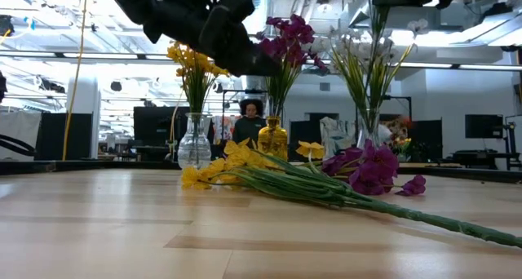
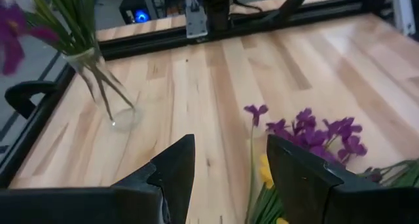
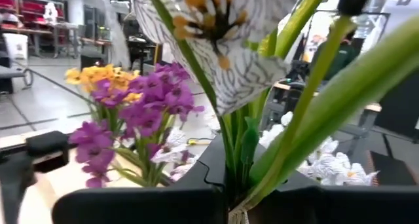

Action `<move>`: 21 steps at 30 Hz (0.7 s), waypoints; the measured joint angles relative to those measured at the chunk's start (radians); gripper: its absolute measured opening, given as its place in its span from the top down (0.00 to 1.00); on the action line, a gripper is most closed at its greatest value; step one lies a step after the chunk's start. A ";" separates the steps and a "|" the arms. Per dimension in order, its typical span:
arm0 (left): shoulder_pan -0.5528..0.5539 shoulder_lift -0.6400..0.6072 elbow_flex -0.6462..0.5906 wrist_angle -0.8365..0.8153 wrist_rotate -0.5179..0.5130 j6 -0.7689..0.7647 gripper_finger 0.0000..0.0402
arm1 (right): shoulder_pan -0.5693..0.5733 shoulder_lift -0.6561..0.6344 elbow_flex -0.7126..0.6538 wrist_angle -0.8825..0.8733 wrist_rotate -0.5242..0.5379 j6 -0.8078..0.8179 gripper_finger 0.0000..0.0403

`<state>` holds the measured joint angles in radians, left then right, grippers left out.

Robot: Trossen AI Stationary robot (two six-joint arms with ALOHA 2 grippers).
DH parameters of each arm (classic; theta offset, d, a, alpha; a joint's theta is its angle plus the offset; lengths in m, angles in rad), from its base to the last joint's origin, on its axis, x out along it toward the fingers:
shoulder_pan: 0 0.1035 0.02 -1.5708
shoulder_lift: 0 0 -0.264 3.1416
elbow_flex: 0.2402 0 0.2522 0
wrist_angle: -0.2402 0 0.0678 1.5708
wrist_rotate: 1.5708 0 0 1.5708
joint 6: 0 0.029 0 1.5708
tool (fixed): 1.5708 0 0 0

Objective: Sort flowers into vase by color
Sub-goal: Put the white flowers into the right transparent vase

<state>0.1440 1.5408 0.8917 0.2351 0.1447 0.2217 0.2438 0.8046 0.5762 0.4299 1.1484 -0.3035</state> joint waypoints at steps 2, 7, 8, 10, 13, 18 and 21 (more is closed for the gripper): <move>0.000 0.003 0.000 -0.001 -0.001 0.007 0.56 | -0.021 -0.002 0.000 0.001 -0.003 -0.013 0.88; 0.004 0.001 0.000 0.053 -0.001 0.061 0.56 | -0.067 0.002 0.000 -0.004 -0.063 -0.036 0.88; 0.007 0.001 0.000 0.078 -0.001 0.067 0.56 | -0.074 0.002 0.000 -0.003 -0.077 -0.042 0.88; 0.015 0.000 0.000 0.098 -0.001 0.074 0.56 | -0.084 0.003 0.000 -0.002 -0.091 -0.043 0.88; 0.031 0.000 0.000 0.102 0.002 0.065 0.56 | -0.091 0.003 0.000 0.005 -0.097 -0.049 0.88; 0.063 0.000 0.000 0.098 0.007 0.043 0.56 | -0.095 -0.024 0.000 0.013 -0.097 -0.088 0.88; 0.077 0.000 0.000 0.096 0.007 0.026 0.56 | -0.095 -0.049 0.000 0.013 -0.097 -0.088 0.88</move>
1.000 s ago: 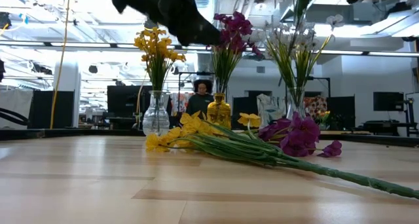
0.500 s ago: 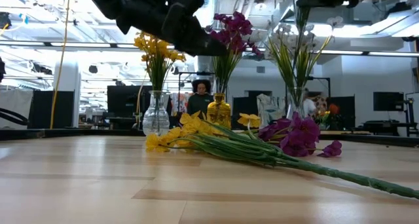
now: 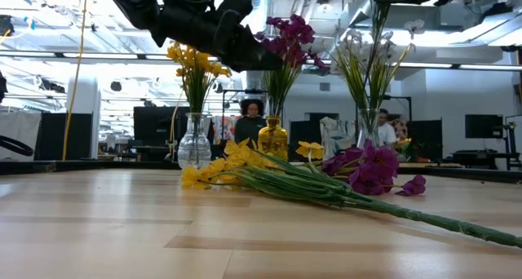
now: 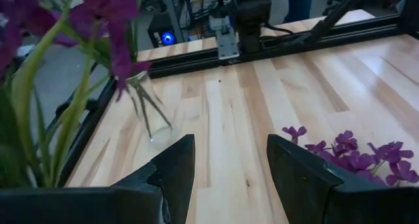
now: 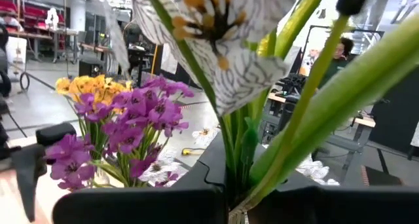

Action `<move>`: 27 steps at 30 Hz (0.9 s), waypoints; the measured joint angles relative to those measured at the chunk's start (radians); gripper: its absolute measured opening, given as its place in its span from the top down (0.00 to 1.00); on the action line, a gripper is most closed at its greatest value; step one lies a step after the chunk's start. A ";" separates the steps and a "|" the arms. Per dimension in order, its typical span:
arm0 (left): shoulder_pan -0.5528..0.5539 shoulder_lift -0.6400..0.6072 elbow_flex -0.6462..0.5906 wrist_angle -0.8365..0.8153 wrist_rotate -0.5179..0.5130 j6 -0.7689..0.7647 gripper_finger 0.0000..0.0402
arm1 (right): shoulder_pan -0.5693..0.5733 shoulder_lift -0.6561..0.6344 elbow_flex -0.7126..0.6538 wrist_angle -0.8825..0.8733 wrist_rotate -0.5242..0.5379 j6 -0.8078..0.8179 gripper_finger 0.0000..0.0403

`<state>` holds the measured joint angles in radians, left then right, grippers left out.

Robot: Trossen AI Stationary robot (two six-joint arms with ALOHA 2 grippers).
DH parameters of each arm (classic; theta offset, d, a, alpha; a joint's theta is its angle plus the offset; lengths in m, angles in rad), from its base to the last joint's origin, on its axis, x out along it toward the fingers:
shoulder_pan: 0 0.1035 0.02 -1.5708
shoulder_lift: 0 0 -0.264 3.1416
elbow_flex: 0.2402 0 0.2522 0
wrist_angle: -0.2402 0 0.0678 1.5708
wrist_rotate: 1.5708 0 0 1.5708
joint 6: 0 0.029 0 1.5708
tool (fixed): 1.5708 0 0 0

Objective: Sort flowers into vase by color
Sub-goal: Put the white flowers into the right transparent vase

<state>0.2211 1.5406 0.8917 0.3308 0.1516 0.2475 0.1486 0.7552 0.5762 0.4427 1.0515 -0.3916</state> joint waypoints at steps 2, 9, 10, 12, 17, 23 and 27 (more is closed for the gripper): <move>0.007 0.000 0.000 -0.002 0.000 -0.010 0.56 | 0.000 -0.019 0.000 -0.001 0.000 -0.003 0.88; 0.012 0.000 0.000 -0.004 0.002 -0.020 0.56 | 0.000 -0.059 0.000 -0.030 0.000 -0.027 0.88; 0.011 0.000 0.000 -0.004 0.004 -0.021 0.56 | 0.000 -0.059 0.000 -0.038 0.000 -0.026 0.88; 0.011 0.000 0.000 -0.004 0.007 -0.022 0.56 | 0.000 -0.058 0.000 -0.059 0.000 -0.004 0.88; 0.011 0.000 0.000 -0.004 0.008 -0.022 0.56 | -0.003 -0.057 0.000 -0.174 0.000 0.099 0.88; 0.011 0.000 0.000 -0.004 0.008 -0.025 0.56 | -0.037 -0.040 0.000 -0.296 0.000 0.204 0.88; 0.011 0.000 0.000 -0.004 0.008 -0.031 0.56 | -0.062 -0.006 0.000 -0.327 -0.002 0.219 0.88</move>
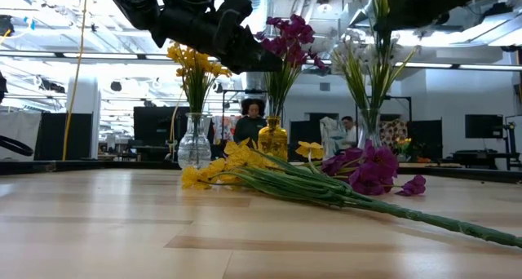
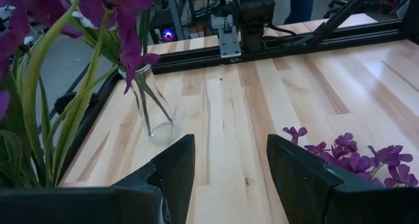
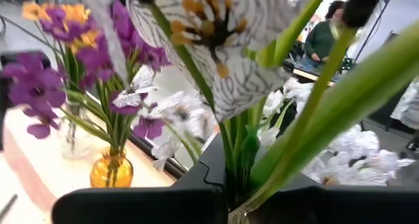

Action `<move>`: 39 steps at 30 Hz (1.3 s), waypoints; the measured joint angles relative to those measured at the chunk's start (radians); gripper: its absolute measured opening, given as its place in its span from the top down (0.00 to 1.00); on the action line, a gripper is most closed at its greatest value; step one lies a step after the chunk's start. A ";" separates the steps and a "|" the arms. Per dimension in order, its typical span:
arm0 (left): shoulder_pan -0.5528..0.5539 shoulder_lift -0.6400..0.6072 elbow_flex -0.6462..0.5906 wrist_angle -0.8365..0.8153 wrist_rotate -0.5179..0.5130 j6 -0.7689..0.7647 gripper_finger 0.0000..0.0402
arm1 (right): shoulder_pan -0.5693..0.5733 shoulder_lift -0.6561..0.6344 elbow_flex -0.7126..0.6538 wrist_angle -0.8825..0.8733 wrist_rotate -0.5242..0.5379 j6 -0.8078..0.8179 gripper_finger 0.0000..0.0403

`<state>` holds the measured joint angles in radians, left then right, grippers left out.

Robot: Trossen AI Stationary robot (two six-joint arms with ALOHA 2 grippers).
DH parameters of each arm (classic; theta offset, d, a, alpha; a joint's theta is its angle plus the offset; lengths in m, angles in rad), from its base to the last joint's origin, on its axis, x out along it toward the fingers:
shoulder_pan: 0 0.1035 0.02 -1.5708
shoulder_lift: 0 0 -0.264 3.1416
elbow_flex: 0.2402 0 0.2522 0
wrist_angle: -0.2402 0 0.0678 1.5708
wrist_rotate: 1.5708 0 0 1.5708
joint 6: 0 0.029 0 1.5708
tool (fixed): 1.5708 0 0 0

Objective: Sort flowers into vase by color
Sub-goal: Put the white flowers into the right transparent vase

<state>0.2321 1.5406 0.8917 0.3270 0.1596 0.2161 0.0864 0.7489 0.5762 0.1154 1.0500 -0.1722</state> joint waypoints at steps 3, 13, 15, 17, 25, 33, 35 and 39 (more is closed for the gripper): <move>0.000 0.000 0.000 0.000 0.000 -0.003 0.56 | -0.017 0.032 0.000 -0.004 -0.002 0.000 0.87; 0.000 0.000 0.000 0.000 0.000 -0.003 0.56 | -0.064 0.130 0.000 -0.003 -0.005 0.000 0.86; 0.000 0.000 0.000 0.000 0.000 -0.003 0.56 | -0.073 0.144 0.000 -0.004 -0.005 0.000 0.86; 0.000 0.000 0.000 0.000 0.000 -0.003 0.56 | -0.081 0.159 0.000 -0.004 -0.004 0.000 0.86; 0.000 0.000 0.000 -0.001 0.000 -0.027 0.56 | -0.117 0.208 0.000 -0.005 -0.004 -0.002 0.86; 0.000 0.000 0.000 -0.007 0.000 -0.029 0.56 | -0.136 0.240 0.000 -0.007 -0.003 -0.043 0.86; 0.000 0.000 0.000 -0.007 0.000 -0.029 0.56 | -0.135 0.241 0.000 -0.006 -0.003 -0.044 0.86; 0.000 0.000 0.000 -0.007 0.000 -0.029 0.56 | -0.135 0.241 0.000 -0.006 -0.001 -0.045 0.85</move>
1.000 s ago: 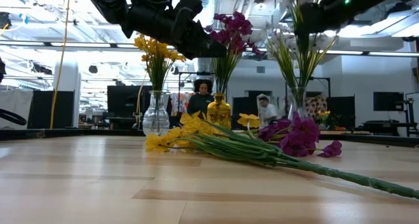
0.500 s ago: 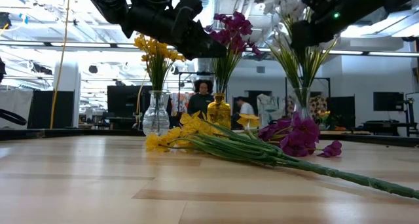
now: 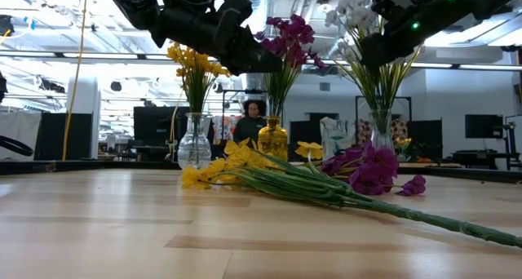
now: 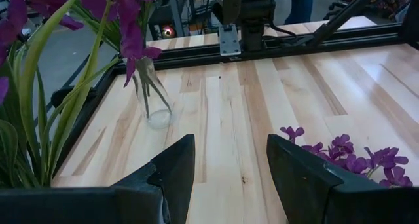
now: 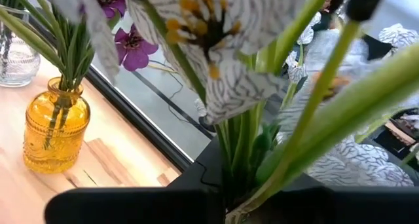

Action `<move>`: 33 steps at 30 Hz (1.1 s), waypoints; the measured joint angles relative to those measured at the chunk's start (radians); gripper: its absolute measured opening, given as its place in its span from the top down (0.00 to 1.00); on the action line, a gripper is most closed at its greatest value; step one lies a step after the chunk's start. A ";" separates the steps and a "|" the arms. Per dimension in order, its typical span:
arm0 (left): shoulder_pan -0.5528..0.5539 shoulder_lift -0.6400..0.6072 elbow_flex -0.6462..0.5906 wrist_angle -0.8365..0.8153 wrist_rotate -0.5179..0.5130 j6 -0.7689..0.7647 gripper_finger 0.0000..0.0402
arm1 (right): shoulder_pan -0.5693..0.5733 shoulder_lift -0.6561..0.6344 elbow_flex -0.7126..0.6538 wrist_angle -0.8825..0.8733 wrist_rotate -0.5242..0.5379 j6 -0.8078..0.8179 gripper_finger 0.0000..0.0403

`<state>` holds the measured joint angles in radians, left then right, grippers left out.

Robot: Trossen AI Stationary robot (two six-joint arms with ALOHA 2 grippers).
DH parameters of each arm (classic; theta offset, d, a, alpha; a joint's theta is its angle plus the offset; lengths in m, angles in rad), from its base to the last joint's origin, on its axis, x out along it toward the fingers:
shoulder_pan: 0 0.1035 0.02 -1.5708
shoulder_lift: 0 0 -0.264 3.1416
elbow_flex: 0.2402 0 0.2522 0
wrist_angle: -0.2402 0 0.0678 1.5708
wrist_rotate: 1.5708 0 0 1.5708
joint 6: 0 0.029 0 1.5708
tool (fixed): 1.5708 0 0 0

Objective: Sort flowers into vase by color
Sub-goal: Put the white flowers into the right transparent vase

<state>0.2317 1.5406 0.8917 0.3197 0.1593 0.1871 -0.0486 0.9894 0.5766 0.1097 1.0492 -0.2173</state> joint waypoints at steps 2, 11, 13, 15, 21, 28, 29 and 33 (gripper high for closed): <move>0.000 0.000 0.000 0.000 0.000 0.000 0.56 | 0.000 0.000 0.000 0.001 0.000 0.000 0.84; 0.000 0.000 0.000 0.000 0.000 0.000 0.56 | 0.000 0.000 0.000 0.002 0.005 0.046 0.72; 0.000 0.000 0.000 0.000 0.000 0.000 0.56 | 0.000 0.000 0.000 0.002 0.018 0.089 0.69; 0.000 0.000 0.000 0.000 0.000 0.000 0.56 | 0.000 -0.002 0.000 0.002 0.031 0.114 0.66; 0.000 0.000 0.000 0.000 0.000 0.000 0.56 | 0.000 -0.003 0.000 0.003 0.034 0.155 0.57; 0.000 0.000 0.000 0.000 0.000 0.000 0.56 | 0.000 -0.003 0.000 0.002 0.034 0.251 0.45; 0.000 0.000 0.000 0.000 0.000 0.000 0.56 | 0.000 -0.003 0.000 0.002 0.034 0.252 0.44; 0.000 0.000 0.000 0.000 0.000 0.000 0.56 | 0.010 -0.012 0.000 -0.003 0.026 0.255 0.42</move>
<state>0.2317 1.5406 0.8917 0.3195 0.1589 0.1871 -0.0390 0.9769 0.5766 0.1069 1.0757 0.0376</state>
